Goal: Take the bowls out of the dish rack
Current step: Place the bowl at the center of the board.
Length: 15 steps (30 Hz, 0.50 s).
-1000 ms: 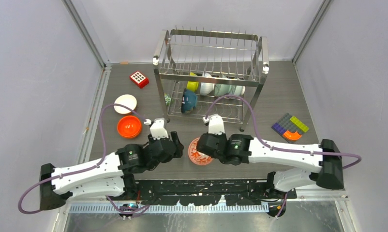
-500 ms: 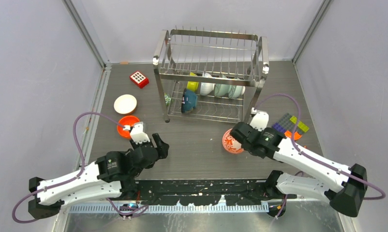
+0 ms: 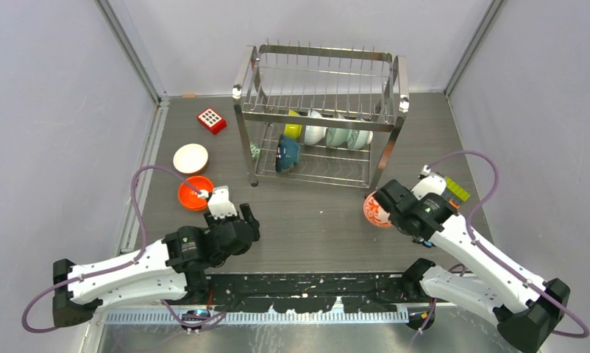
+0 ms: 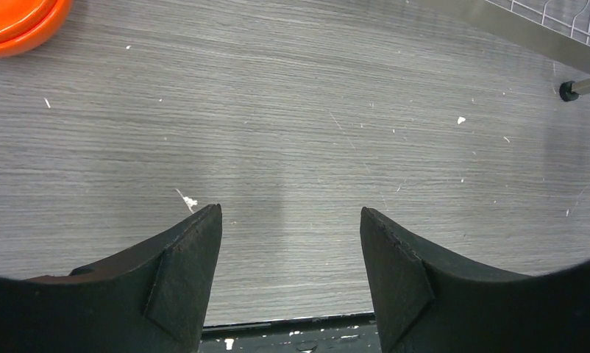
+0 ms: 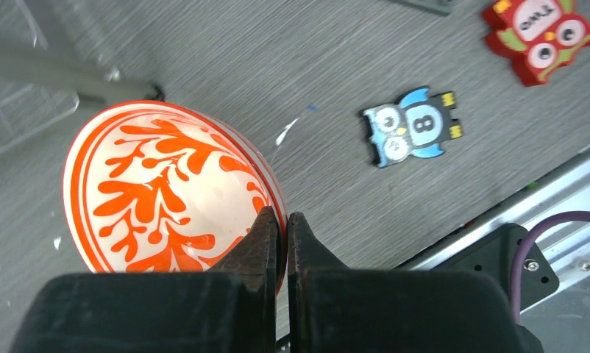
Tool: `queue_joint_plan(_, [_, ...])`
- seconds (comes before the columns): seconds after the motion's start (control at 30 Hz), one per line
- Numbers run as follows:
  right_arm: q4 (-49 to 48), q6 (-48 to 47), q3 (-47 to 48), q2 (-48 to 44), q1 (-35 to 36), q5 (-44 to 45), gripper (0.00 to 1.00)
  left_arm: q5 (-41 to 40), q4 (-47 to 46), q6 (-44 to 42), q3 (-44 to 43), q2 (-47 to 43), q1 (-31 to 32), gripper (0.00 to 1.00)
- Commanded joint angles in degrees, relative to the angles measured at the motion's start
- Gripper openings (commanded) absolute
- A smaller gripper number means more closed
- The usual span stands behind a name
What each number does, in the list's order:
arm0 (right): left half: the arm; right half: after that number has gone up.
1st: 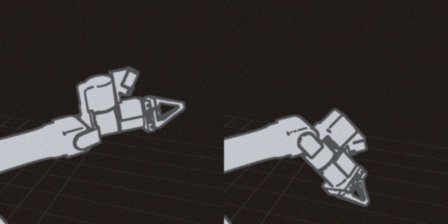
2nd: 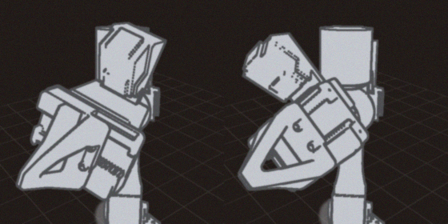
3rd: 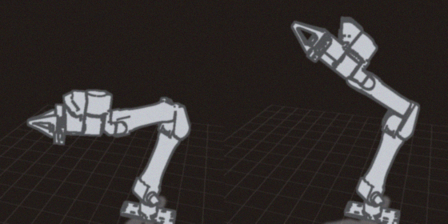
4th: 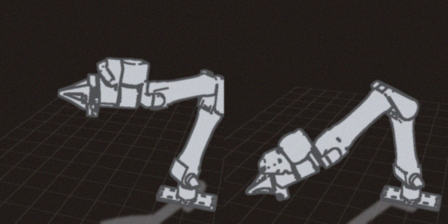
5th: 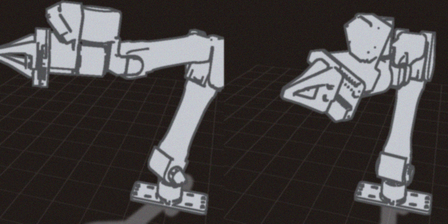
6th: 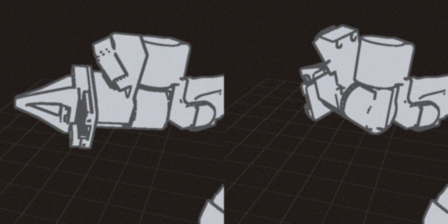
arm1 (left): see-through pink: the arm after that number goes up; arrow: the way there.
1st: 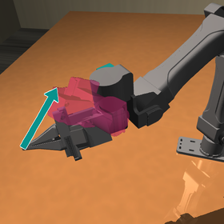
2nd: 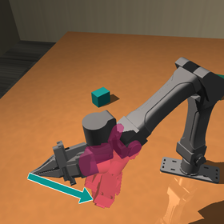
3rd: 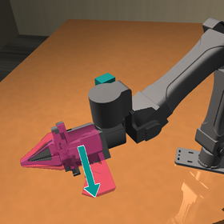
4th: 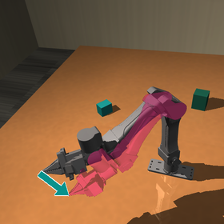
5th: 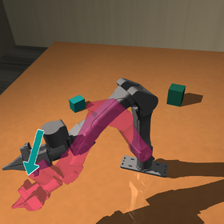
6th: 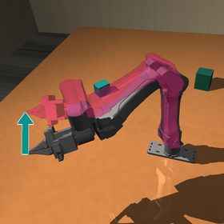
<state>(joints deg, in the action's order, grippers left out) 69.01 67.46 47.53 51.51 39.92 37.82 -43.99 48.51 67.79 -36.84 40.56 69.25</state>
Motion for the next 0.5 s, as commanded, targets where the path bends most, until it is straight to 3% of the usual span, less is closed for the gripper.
queue_joint_plan(0.0, [-0.04, 1.46, 0.81, -1.53, -6.03, 5.67, 0.0, -2.59, -1.75, 1.58, -0.34, 0.09, 0.12, 0.7])
queue_joint_plan(0.2, [-8.87, -6.01, -0.09, 2.99, -18.1, 4.99, 0.01, -2.29, -1.76, 2.14, -0.42, -0.16, 0.18, 0.7])
queue_joint_plan(0.47, [-22.79, -5.01, 1.17, 9.72, -26.5, 8.46, 0.01, -1.97, -1.33, 2.32, -0.08, -0.77, 0.1, 0.7])
